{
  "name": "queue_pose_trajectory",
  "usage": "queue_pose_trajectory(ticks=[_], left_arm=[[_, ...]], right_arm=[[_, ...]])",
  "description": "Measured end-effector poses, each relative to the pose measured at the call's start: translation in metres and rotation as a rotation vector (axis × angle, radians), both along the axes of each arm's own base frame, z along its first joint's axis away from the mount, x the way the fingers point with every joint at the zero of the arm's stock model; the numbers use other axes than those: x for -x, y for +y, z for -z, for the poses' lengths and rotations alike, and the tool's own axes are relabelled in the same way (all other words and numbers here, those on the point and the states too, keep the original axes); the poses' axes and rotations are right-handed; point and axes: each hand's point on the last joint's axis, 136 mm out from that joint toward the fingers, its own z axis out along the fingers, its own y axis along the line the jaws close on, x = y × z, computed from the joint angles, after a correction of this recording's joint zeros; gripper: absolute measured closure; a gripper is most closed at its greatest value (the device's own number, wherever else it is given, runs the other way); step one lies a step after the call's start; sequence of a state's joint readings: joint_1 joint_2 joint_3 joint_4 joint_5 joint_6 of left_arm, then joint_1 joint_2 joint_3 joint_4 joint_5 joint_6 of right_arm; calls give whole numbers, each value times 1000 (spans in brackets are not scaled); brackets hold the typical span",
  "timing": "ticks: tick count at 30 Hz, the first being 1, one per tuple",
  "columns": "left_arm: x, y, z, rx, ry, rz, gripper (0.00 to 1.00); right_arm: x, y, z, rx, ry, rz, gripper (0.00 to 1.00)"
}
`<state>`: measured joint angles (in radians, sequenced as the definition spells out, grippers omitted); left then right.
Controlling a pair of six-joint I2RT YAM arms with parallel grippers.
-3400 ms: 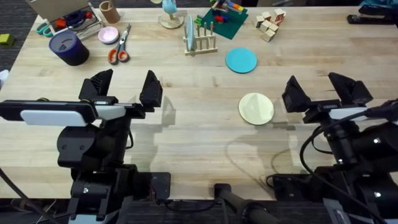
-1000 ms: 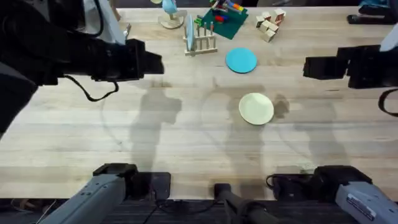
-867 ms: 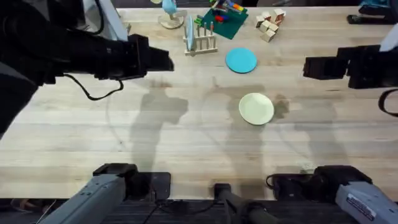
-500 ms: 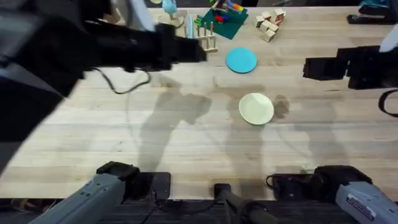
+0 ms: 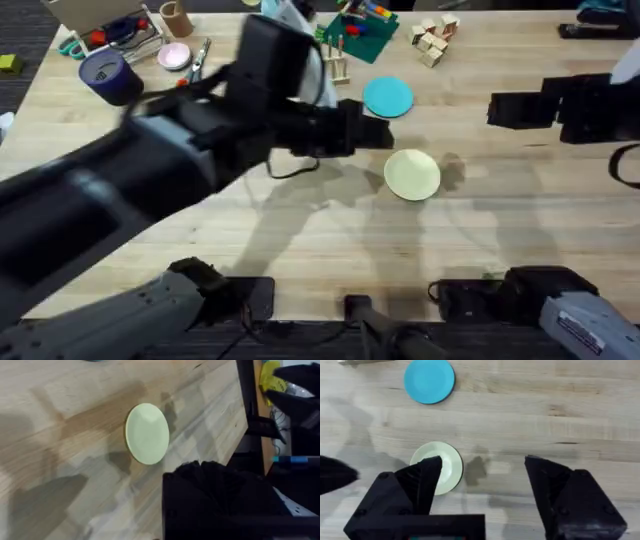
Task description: Pick up the plates from the table one by one and place each into a slot on the dish rack.
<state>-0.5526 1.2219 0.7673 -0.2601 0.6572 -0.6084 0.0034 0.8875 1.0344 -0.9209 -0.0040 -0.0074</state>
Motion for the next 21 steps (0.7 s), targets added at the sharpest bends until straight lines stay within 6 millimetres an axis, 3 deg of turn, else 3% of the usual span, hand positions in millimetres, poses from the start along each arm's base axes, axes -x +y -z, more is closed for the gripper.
queue_pose_trajectory(ticks=[8,21], left_arm=[[-4,-39,33,6,39,55,960],[-14,-50,87,-35,147,46,960]], right_arm=[[0,0,0,0,0,0,5],[0,0,0,0,-1,0,6]])
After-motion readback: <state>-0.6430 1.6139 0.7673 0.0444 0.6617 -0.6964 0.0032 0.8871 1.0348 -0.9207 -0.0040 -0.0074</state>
